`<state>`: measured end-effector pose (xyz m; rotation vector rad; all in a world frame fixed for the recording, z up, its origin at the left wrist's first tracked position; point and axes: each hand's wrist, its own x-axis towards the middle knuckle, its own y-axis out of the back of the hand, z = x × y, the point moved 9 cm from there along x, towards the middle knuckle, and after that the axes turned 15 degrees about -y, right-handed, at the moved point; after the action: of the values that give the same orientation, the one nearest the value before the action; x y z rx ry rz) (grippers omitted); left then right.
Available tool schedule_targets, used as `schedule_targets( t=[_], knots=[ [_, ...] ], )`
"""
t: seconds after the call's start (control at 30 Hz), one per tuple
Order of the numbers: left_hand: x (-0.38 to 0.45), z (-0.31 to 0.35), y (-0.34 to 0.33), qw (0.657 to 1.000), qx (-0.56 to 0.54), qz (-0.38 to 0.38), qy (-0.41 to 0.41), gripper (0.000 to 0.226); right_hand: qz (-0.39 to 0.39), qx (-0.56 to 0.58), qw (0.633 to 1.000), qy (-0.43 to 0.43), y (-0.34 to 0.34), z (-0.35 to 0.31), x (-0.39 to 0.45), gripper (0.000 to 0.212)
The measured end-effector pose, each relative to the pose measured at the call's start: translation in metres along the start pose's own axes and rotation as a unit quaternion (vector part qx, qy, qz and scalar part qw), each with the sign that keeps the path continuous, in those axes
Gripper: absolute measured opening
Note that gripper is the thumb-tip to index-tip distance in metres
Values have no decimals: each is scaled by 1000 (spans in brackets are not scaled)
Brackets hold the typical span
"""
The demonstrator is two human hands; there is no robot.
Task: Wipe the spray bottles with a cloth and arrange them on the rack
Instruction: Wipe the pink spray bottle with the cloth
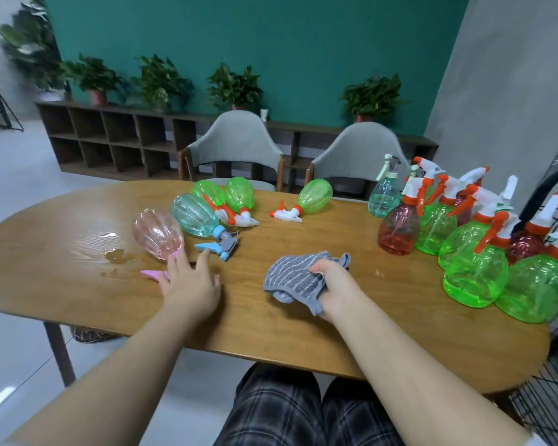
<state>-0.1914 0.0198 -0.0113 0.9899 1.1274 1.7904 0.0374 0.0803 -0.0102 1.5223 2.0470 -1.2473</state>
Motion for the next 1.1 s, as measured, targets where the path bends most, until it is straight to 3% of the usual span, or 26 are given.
schedule_targets(
  t=[0.3, 0.67, 0.93, 1.1],
  knots=[
    [1, -37, 0, 990, 111, -66, 61, 52, -32, -39, 999, -3, -13, 11, -5, 9],
    [7, -22, 13, 988, 152, -26, -16, 43, -47, -67, 997, -13, -16, 21, -2, 14],
    [10, 0, 30, 996, 93, 7, 0, 39, -49, -87, 995, -12, -18, 24, 2, 19],
    [2, 27, 44, 998, -23, 58, 22, 41, -68, -102, 992, -2, -35, 23, 8, 29]
  ],
)
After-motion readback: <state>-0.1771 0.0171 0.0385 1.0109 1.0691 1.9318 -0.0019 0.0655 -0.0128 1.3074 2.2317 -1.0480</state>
